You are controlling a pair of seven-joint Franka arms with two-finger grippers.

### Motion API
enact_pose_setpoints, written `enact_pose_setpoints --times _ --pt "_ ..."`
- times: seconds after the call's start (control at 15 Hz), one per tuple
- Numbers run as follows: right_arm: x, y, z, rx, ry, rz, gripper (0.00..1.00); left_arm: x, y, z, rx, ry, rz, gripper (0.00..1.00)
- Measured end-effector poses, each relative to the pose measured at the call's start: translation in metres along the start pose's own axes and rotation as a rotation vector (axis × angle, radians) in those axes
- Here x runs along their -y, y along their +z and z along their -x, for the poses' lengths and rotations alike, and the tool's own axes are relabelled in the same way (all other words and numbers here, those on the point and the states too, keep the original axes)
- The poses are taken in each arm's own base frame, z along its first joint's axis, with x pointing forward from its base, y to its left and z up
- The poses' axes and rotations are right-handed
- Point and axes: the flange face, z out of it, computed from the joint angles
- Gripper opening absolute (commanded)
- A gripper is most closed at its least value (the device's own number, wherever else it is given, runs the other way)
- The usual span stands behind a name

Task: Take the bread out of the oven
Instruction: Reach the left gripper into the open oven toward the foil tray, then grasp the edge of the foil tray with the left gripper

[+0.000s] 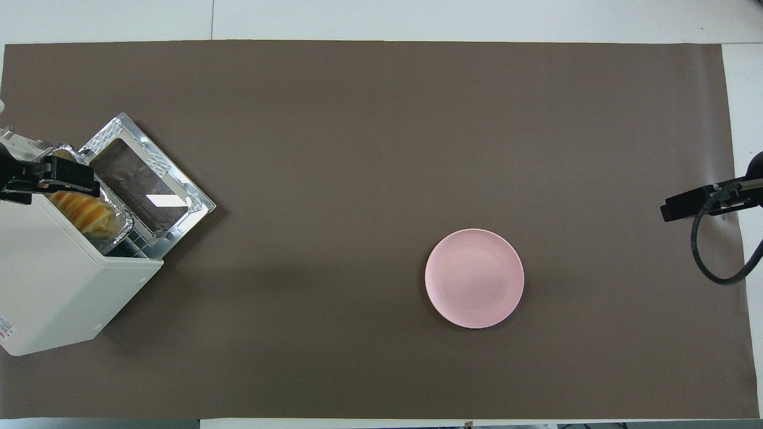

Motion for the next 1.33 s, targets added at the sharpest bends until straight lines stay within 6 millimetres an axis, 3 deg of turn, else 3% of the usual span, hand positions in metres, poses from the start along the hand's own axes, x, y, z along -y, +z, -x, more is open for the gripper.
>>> enact_pose_setpoints --times 0.13,0.27,0.47,0.67,0.87,1.07,1.33 --pt "0.0 0.0 0.0 0.0 0.0 0.0 1.0 0.0 -0.002 -0.018 0.015 -0.124 -0.003 1.0" --pt "0.0 0.0 0.0 0.0 0.0 0.0 1.0 0.004 0.004 -0.049 0.025 -0.286 -0.011 1.0" --pt "0.0 0.0 0.0 0.0 0.0 0.0 1.0 0.014 0.043 -0.095 0.037 -0.566 -0.063 1.0" --pt "0.001 0.0 0.0 0.0 -0.001 0.0 1.0 0.02 0.088 -0.123 -0.011 -0.692 -0.153 1.0" --pt "0.006 0.0 -0.001 0.0 -0.011 0.002 1.0 0.027 0.132 -0.128 -0.018 -0.745 -0.171 1.0" --pt "0.007 0.0 -0.001 0.0 -0.013 0.002 1.0 0.027 0.171 -0.12 -0.008 -0.768 -0.174 1.0" --pt "0.007 0.0 -0.001 0.0 -0.013 0.002 1.0 0.033 0.197 -0.098 -0.003 -0.77 -0.17 1.0"
